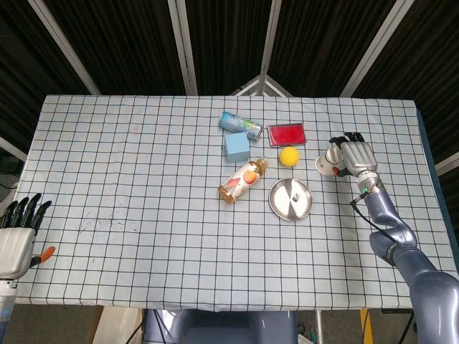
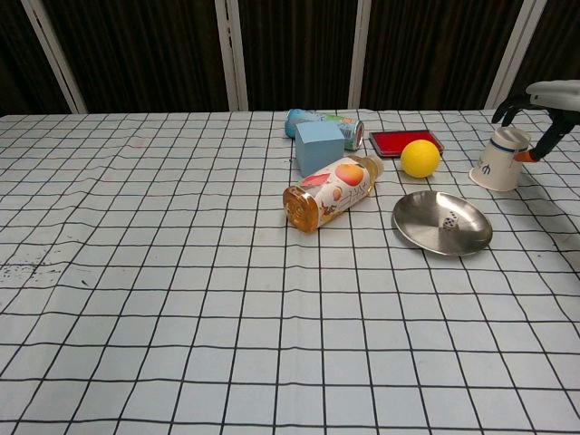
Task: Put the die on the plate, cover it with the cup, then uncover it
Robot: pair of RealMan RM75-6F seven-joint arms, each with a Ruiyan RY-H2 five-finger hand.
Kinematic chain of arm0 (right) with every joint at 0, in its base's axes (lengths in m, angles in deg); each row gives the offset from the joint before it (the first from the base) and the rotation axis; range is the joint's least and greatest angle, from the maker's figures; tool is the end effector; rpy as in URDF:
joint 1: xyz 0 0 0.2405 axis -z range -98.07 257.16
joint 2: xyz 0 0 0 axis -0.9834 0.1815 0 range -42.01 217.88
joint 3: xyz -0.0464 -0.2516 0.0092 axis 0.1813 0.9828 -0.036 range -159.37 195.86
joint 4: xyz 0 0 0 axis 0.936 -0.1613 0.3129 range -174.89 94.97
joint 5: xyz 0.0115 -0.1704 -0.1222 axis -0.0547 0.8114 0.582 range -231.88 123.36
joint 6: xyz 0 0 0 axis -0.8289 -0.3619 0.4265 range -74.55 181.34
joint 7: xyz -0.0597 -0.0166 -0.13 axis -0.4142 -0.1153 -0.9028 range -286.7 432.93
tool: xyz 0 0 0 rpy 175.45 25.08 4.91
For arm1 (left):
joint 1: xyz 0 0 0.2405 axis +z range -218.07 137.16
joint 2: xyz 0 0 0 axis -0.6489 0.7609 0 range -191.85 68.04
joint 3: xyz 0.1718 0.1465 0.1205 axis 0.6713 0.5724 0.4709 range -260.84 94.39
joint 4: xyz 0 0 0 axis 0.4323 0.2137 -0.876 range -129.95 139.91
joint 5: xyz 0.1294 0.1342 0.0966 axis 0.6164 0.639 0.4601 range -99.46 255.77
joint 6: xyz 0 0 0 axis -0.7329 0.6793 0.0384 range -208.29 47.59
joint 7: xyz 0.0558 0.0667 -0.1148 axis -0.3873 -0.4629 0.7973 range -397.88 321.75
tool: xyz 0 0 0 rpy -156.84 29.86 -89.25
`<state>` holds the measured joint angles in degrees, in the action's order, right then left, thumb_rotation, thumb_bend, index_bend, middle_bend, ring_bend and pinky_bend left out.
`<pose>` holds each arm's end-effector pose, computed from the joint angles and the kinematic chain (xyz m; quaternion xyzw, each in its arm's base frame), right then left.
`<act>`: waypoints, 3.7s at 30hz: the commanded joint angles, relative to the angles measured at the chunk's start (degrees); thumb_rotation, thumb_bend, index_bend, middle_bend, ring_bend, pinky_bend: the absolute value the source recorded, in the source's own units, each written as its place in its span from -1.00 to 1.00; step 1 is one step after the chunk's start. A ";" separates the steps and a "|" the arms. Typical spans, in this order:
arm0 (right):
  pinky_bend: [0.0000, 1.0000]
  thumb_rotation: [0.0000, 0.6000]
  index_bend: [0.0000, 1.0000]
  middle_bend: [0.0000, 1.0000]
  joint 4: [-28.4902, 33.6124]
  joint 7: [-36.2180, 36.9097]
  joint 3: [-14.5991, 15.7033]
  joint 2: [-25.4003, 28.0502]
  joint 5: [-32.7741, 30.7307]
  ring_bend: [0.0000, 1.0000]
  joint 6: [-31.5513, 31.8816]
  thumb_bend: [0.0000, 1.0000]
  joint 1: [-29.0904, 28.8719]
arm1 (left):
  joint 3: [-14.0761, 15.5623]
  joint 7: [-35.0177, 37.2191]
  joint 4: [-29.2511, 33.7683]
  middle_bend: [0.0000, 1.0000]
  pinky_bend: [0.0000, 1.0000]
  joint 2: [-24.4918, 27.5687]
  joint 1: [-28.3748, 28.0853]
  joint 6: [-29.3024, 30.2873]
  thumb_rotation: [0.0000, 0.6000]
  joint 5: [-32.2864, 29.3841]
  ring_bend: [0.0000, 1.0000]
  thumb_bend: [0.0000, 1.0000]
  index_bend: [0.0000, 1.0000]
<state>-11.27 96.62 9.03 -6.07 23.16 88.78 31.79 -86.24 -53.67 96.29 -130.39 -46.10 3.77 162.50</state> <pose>-0.2880 -0.4703 0.0759 0.6667 -0.4192 0.2923 0.5425 -0.3094 0.1855 0.1356 -0.6311 -0.3295 -0.3188 0.6257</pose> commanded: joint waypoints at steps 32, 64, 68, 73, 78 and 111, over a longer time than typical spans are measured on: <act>-0.88 1.00 -0.31 -0.33 -2.08 0.53 1.38 -0.87 1.92 -0.68 0.68 -0.39 -0.39 | 0.15 -0.15 0.13 -1.00 -0.95 0.19 -0.35 -0.51 1.00 -0.91 -1.00 -0.49 -0.76; -0.88 1.00 -0.13 -0.22 -0.79 0.54 2.44 1.15 3.22 -0.59 0.91 -0.39 -0.34 | 0.55 -0.95 0.36 -1.00 -0.95 0.02 -0.82 -1.31 1.00 -1.14 -1.00 -0.49 -0.73; -0.89 1.00 -0.02 -0.19 1.07 0.06 1.86 2.19 3.11 -0.56 2.66 -0.38 -0.38 | 0.62 -0.27 0.40 -1.00 -0.95 0.35 -0.81 -1.21 1.00 -0.89 -1.00 -0.49 -0.73; -0.88 1.00 -0.01 -0.19 3.99 -1.27 1.71 3.52 3.00 -0.56 3.59 -0.38 -0.11 | 0.69 1.23 0.51 -1.00 -0.95 1.03 -0.66 -0.85 1.00 -0.47 -1.00 -0.49 -0.73; -0.88 1.00 -0.01 -0.19 7.38 -3.18 1.78 5.44 3.02 -0.56 3.79 -0.37 -0.07 | 0.56 2.27 0.33 -1.00 -0.95 1.24 -0.82 -0.80 1.00 -0.21 -1.00 -0.49 -0.73; -0.92 1.00 -0.01 -0.19 51.24 -25.72 -1.08 23.36 -3.25 -0.56 11.66 -0.35 2.97 | 1.09 5.62 0.21 -1.00 -0.95 2.85 -0.16 0.40 1.00 1.04 -1.00 -0.49 -0.72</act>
<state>38.91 71.91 7.94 16.92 20.45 99.89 34.49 -85.16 -48.08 96.50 -127.55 -46.27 4.16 163.51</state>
